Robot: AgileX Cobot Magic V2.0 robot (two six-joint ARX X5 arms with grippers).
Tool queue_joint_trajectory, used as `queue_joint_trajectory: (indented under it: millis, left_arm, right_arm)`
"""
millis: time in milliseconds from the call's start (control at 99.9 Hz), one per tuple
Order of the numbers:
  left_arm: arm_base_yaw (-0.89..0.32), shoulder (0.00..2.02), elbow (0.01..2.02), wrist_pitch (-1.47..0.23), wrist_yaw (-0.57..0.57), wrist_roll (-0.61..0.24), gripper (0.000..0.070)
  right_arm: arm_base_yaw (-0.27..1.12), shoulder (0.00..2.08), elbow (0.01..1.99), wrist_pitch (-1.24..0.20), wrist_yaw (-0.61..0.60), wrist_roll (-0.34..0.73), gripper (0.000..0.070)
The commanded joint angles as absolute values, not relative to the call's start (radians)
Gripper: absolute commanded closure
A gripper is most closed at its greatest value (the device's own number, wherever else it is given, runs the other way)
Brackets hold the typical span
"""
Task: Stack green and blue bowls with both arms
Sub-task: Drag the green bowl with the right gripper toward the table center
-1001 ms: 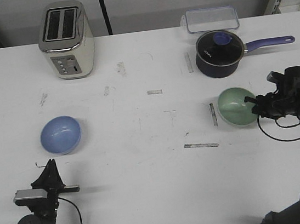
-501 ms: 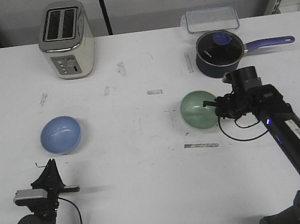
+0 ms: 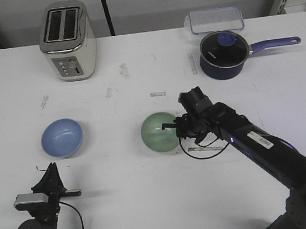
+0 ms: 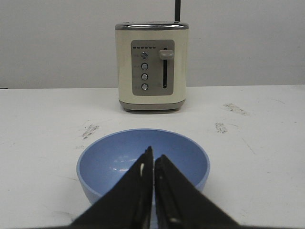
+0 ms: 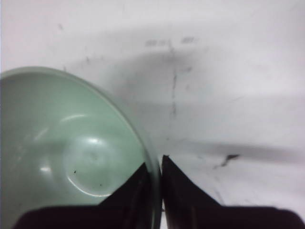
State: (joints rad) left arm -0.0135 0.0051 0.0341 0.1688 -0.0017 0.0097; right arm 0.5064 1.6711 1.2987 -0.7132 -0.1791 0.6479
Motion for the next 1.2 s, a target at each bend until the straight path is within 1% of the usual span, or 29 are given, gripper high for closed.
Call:
queue_joint_trajectory:
  millis: [0,110,421,501,601,701,781,821,861,951,991,1041,1192]
  left_arm:
    - [-0.013,0.003,0.012,0.181,-0.004,0.007,0.0699]
    - [-0.013,0.003,0.012,0.181,-0.004,0.007,0.0699]
    - [-0.013,0.003,0.012,0.181,-0.004,0.007,0.0699]
    - [-0.013,0.003,0.012,0.181,-0.004,0.007,0.0699]
    - [-0.013,0.003,0.012,0.181,-0.004,0.007,0.0699]
    - [-0.013,0.003,0.012,0.181,-0.004,0.007,0.0699]
    - [-0.013,0.003,0.012,0.181,-0.004,0.007,0.0699]
    - [-0.013,0.003,0.012,0.181,-0.004,0.007,0.0699]
    - [-0.013,0.003,0.012,0.181,-0.004,0.007,0.0699]
    - [-0.013,0.003,0.012,0.181,-0.004,0.007,0.0699]
    - [-0.013,0.003,0.012,0.181,-0.004,0.007,0.0699]
    - [-0.013,0.003,0.012,0.181,-0.004,0.007,0.0699]
    - [-0.013,0.003,0.012,0.181,-0.004,0.007,0.0699]
  right_arm:
    - [0.522,1.700,1.314,-0.682,-0.163,0.694,0.0693]
    - [0.532,1.718,1.314,-0.659,-0.125,0.712,0.0693]
    - [0.530,1.724,1.314,-0.653,-0.100,0.706,0.0688]
    - [0.530,1.724,1.314,-0.654,-0.104,0.706,0.0665]
    - [0.532,1.724,1.314,-0.656,-0.105,0.706,0.0613]
    - [0.534,1.724,1.314,-0.661,-0.105,0.706,0.0585]
    - [0.537,1.724,1.314,-0.656,-0.104,0.706,0.0535]
    - [0.537,1.724,1.314,-0.650,-0.104,0.706,0.0498]
    - [0.537,1.724,1.314,-0.646,-0.104,0.706,0.0440]
    - [0.538,1.724,1.314,-0.639,-0.104,0.706,0.0279]
    - [0.539,1.723,1.314,-0.638,-0.104,0.704,0.0233]
    - [0.538,1.714,1.314,-0.639,-0.102,0.697,0.0211]
    - [0.537,1.658,1.315,-0.628,-0.067,0.645,0.0212]
